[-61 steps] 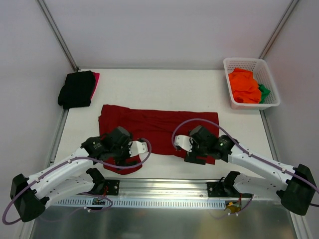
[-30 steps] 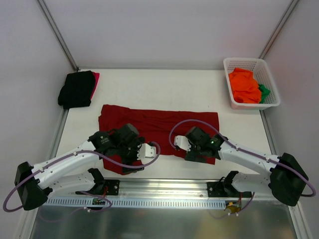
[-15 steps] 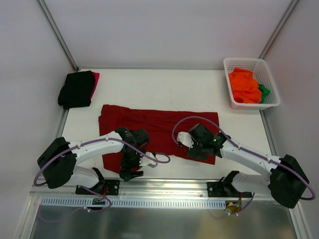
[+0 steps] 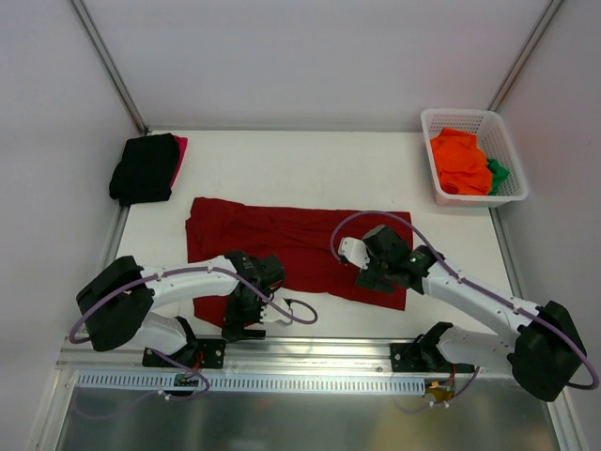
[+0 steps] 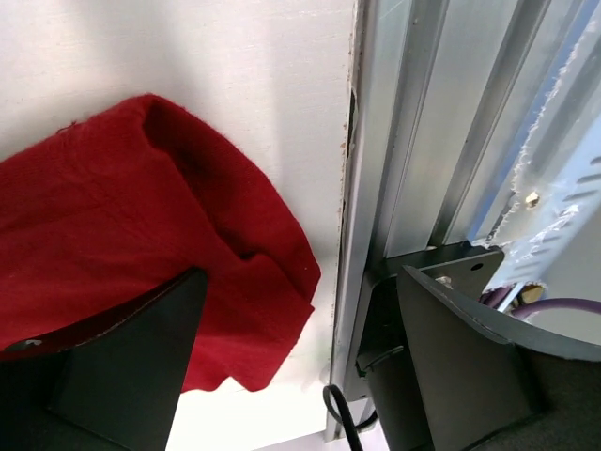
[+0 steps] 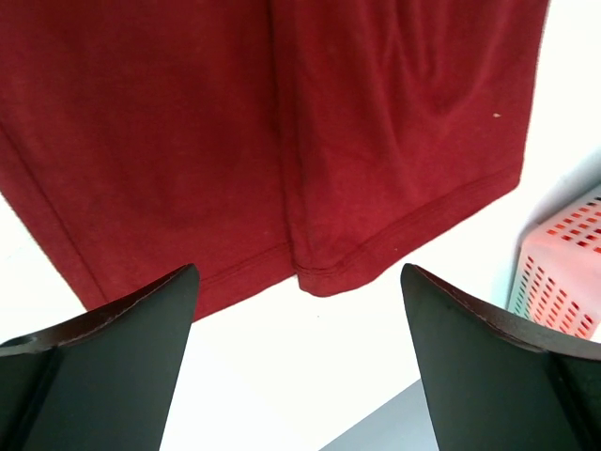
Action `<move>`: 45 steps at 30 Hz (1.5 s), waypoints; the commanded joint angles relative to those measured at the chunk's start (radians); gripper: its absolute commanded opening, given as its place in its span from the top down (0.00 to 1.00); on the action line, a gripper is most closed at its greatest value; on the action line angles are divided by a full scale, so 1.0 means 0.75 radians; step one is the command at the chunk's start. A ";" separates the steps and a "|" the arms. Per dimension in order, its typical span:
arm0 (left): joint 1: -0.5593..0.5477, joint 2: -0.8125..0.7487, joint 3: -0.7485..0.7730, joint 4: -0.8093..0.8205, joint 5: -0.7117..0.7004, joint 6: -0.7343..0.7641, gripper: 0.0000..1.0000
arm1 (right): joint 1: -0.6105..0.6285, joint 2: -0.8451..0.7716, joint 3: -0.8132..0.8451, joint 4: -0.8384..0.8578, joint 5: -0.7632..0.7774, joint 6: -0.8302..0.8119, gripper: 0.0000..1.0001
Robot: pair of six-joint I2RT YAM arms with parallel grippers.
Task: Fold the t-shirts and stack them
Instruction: Fold the tshirt
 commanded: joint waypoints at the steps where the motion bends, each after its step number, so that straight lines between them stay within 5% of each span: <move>1: -0.032 0.030 -0.058 0.104 -0.138 0.009 0.14 | -0.018 -0.047 0.051 0.011 0.033 -0.028 0.07; 7: -0.053 0.042 -0.043 0.110 -0.166 -0.007 0.26 | -0.047 -0.074 0.057 0.009 0.037 -0.036 0.07; 10: -0.057 0.057 -0.033 0.112 -0.177 -0.022 0.44 | -0.051 -0.080 0.057 0.011 0.033 -0.034 0.07; 14: -0.063 0.059 -0.029 0.118 -0.203 -0.044 1.00 | -0.053 -0.088 0.057 0.011 0.027 -0.032 0.07; 28: -0.061 -0.307 0.132 0.112 -0.387 -0.075 1.00 | -0.074 -0.074 0.071 0.013 -0.010 -0.016 0.07; 40: 0.041 -0.338 0.145 0.124 -0.449 -0.054 1.00 | -0.074 -0.059 0.083 0.020 -0.057 0.005 0.07; 45: 0.119 -0.332 0.137 0.124 -0.443 -0.003 1.00 | -0.074 -0.035 0.132 -0.121 -0.302 -0.048 0.06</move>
